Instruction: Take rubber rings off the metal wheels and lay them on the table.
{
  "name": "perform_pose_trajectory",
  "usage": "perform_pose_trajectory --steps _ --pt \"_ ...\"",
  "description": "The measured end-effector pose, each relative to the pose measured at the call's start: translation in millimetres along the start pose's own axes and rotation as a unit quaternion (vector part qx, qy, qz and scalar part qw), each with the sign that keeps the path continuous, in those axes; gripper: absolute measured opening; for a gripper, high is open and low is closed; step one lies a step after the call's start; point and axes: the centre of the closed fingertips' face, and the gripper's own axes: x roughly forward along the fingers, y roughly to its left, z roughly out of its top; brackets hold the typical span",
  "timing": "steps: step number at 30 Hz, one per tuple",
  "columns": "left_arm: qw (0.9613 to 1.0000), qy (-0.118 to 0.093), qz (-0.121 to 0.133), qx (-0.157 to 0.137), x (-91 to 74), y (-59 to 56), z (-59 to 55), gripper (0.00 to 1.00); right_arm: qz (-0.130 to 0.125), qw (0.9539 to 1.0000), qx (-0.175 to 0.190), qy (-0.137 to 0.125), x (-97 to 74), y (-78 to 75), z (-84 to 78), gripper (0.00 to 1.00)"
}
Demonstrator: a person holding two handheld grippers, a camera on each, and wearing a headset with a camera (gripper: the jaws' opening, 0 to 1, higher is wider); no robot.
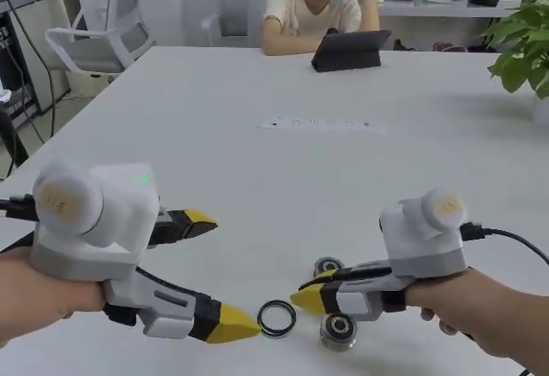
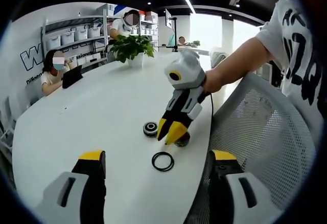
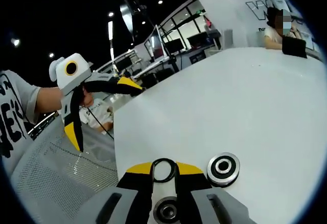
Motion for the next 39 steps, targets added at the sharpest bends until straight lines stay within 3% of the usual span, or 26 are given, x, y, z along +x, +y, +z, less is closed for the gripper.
perform_pose_trajectory --steps 13,23,32,39 --pt "0.9997 -0.005 -0.019 0.012 21.8 -1.6 14.8 0.79 -0.035 0.9984 -0.009 -0.044 -28.3 -20.3 11.5 0.18" --pt "0.9995 -0.009 -0.026 0.016 39.9 7.1 23.9 0.73 -0.077 0.9948 -0.019 -0.064 -46.6 -41.2 14.0 0.22" --pt "0.9995 -0.006 -0.026 0.016 59.1 13.4 24.9 0.68 -0.099 0.9931 -0.035 -0.051 -47.9 -55.0 2.9 0.24" --pt "0.9993 0.01 -0.032 0.015 73.0 15.6 15.9 0.61 -0.105 0.9925 -0.051 -0.036 -43.1 -58.6 -4.2 0.24"
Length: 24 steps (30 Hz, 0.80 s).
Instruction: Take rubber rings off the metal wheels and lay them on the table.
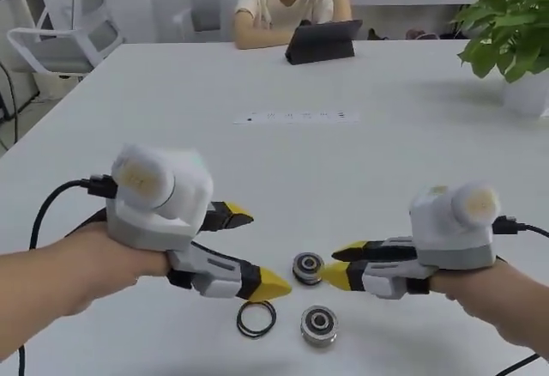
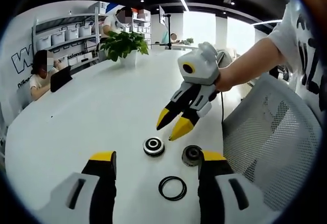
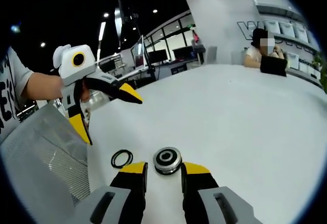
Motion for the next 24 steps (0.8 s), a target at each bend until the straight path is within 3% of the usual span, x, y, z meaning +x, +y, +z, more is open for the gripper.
perform_pose_trajectory --steps 12,24 --pt "0.9999 0.012 -0.005 -0.001 24.0 3.1 -7.0 0.49 -0.012 0.9994 -0.027 0.021 9.3 -6.9 -13.2 0.2" --pt "0.9998 0.015 -0.005 -0.01 43.9 4.0 -10.6 0.4 -0.019 0.999 -0.033 0.024 10.9 -10.7 -17.7 0.16"
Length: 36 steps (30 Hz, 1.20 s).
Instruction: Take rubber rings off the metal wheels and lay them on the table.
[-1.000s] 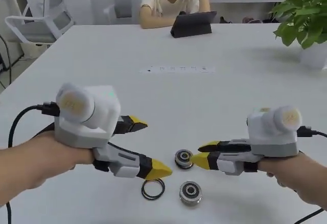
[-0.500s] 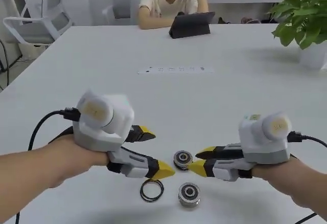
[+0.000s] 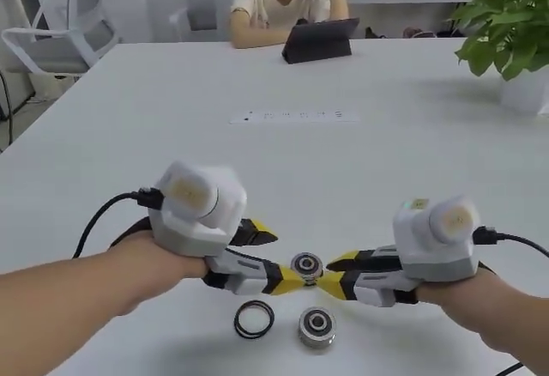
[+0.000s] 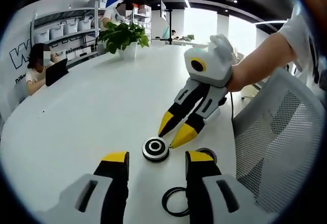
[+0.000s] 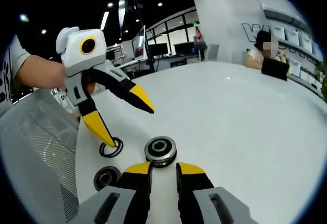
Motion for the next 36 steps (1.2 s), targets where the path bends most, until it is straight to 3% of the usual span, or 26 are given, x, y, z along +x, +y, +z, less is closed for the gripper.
perform_pose_trajectory --steps 20,36 --pt "0.9999 0.005 -0.005 -0.009 23.0 -4.5 0.7 0.24 -0.003 1.0 -0.008 -0.002 3.8 1.6 -3.1 0.1" --pt "0.9998 0.018 0.005 0.003 31.5 -1.6 -4.7 0.12 -0.005 0.9999 -0.009 -0.005 2.7 1.7 -3.8 0.08"
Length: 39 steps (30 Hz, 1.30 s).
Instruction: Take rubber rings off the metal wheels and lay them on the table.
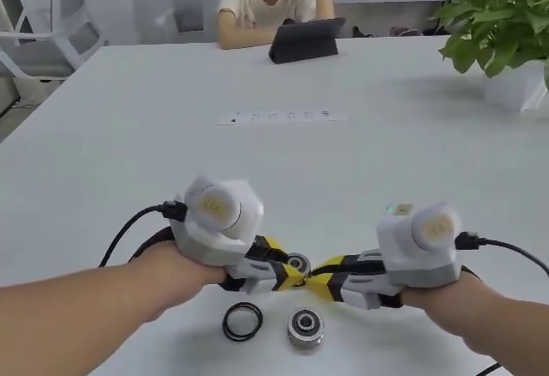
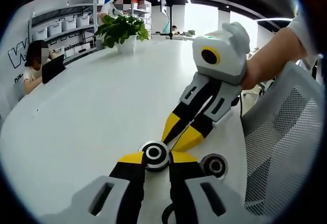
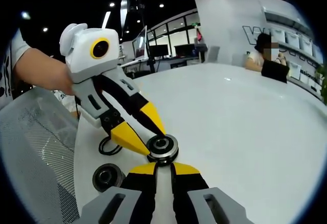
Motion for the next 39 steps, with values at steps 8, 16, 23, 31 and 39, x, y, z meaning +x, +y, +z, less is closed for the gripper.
perform_pose_trajectory --steps 8,16,23,31,39 --pt "0.9999 -0.005 0.014 0.003 1.0 2.3 3.0 0.07 -0.007 0.9997 0.022 -0.003 0.8 -1.8 0.7 0.05" --pt "0.9997 -0.004 0.024 -0.004 0.7 2.6 1.9 0.07 -0.01 0.9991 0.04 -0.003 0.9 -2.8 0.4 0.01" --pt "0.9996 -0.003 0.028 -0.003 0.1 2.2 1.0 0.07 -0.011 0.9931 0.114 -0.027 -2.9 -5.4 2.9 0.0" --pt "0.9996 -0.001 0.029 -0.003 0.4 0.6 0.4 0.07 -0.025 0.9857 0.157 -0.056 -9.8 -12.7 7.8 0.0" --pt "0.9993 0.001 0.036 -0.002 1.3 -0.7 0.5 0.07 -0.02 0.9806 0.181 -0.072 -10.4 -10.8 12.2 0.0"
